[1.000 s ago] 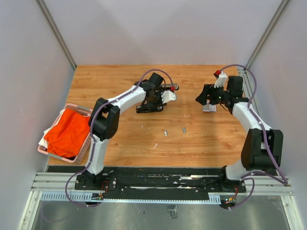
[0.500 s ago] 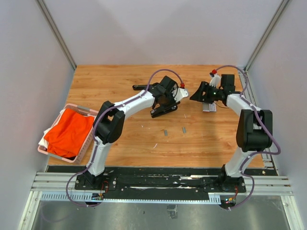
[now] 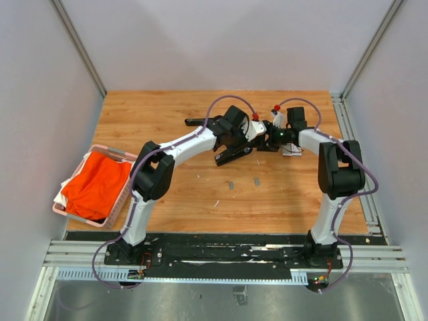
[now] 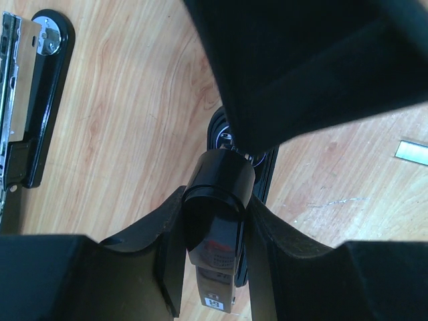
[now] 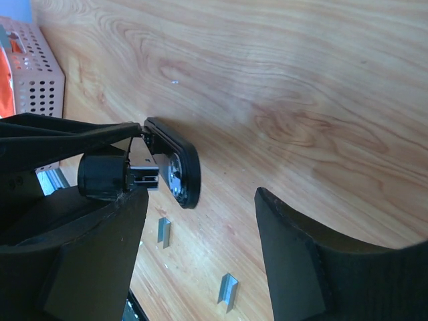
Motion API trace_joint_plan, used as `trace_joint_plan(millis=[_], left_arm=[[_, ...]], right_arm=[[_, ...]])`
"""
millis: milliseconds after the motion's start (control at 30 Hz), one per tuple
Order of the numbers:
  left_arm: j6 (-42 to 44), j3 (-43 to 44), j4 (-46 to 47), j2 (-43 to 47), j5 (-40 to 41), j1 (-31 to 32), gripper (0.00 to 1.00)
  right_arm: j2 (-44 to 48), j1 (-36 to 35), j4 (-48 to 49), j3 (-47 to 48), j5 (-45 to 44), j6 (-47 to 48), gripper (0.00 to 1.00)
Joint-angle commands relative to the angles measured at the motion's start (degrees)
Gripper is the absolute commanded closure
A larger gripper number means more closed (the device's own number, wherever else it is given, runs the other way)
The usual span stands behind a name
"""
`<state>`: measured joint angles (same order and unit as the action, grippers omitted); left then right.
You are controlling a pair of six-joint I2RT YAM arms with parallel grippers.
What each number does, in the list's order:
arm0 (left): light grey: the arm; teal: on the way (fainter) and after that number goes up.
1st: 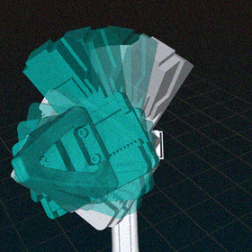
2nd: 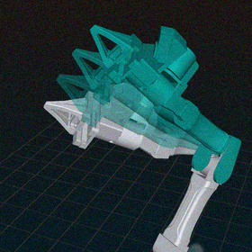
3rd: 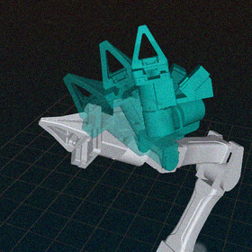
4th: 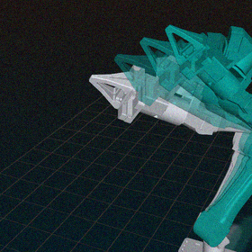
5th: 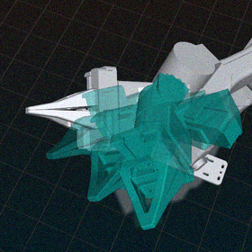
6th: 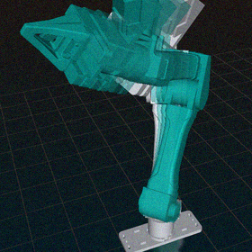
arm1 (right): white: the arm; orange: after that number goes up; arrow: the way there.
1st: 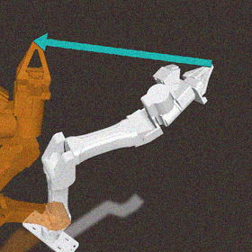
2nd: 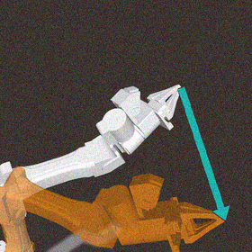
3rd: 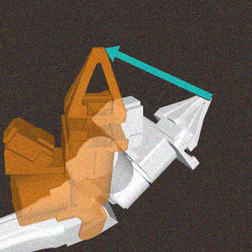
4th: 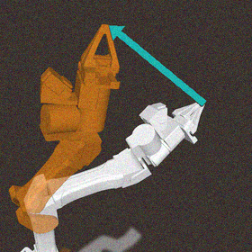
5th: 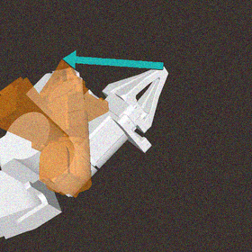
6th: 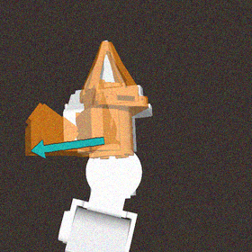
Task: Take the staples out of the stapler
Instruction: Unload the staple at the center of the board.
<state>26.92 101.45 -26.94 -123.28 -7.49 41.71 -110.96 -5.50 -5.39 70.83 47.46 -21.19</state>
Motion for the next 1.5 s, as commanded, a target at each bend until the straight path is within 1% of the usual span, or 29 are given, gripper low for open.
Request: trace_joint_plan(millis=[0, 200, 300, 367, 400, 433, 600, 733, 900, 1033, 1100, 1167, 1267, 1333, 1467], left_arm=[[-1.2, -0.2, 2.7, 2.3, -2.3, 0.8, 0.85], [-1.1, -0.7, 2.8, 2.8, -2.5, 0.9, 0.86], [-1.2, -1.1, 3.0, 3.3, -2.6, 0.9, 0.86], [-1.3, -1.2, 3.1, 3.5, -2.8, 0.9, 0.86], [-1.3, -1.2, 3.1, 3.7, -2.9, 0.9, 0.87], [-1.4, -1.4, 3.2, 3.9, -3.0, 0.9, 0.88], [-1.5, -2.2, 3.8, 4.8, -2.9, 0.9, 0.89], [-1.7, -2.3, 3.7, 5.1, -3.4, 0.9, 0.91], [-1.9, -2.5, 4.0, 5.4, -3.5, 1.0, 0.92], [-2.2, -2.4, 4.0, 5.4, -3.8, 0.9, 0.94], [-2.4, -2.3, 4.0, 5.5, -4.0, 0.9, 0.95], [-2.5, -2.4, 4.0, 5.7, -4.1, 0.9, 0.96], [-2.6, -2.6, 4.2, 6.1, -3.9, 0.9, 0.96], [-2.8, -2.9, 4.4, 6.6, -3.7, 0.8, 0.98], [-3.0, -3.3, 4.7, 7.9, -3.4, 0.8, 0.98]], right_arm=[[-1.5, -1.8, -1.1, 2.2, 2.4, -0.9, 0.33], [-2.2, -2.0, -1.2, 2.1, 2.1, -0.8, 0.37], [-2.2, -1.9, -1.2, 1.9, 2.3, -0.8, 0.43], [-3.8, -1.9, -1.2, 1.9, 2.1, -0.7, 0.46], [-4.1, -1.9, -1.2, 1.9, 1.8, -0.7, 0.51], [-4.4, -1.9, -1.4, 1.9, 1.6, -0.6, 0.52], [-5.5, -1.9, -2.3, 1.9, 0.8, 0.2, 0.55], [-6.4, -1.8, -2.3, 2.4, 2.3, -0.1, 0.66], [-7.0, -1.4, 0.1, 2.1, 6.3, -2.4, 0.65], [-7.0, -1.5, 0.9, 1.7, 6.8, -2.7, 0.67], [-7.4, -1.5, 0.9, 1.5, 6.6, -2.6, 0.73], [-8.1, -1.4, 0.7, 1.5, 6.2, -2.2, 0.85], [-8.9, -1.3, -0.6, 1.9, 5.2, -1.4, 0.97], [-9.2, -1.1, -1.2, 1.9, 4.6, -0.9, 1.0], [-9.5, -0.4, -2.1, 1.9, 3.4, -0.3, 1.0]])
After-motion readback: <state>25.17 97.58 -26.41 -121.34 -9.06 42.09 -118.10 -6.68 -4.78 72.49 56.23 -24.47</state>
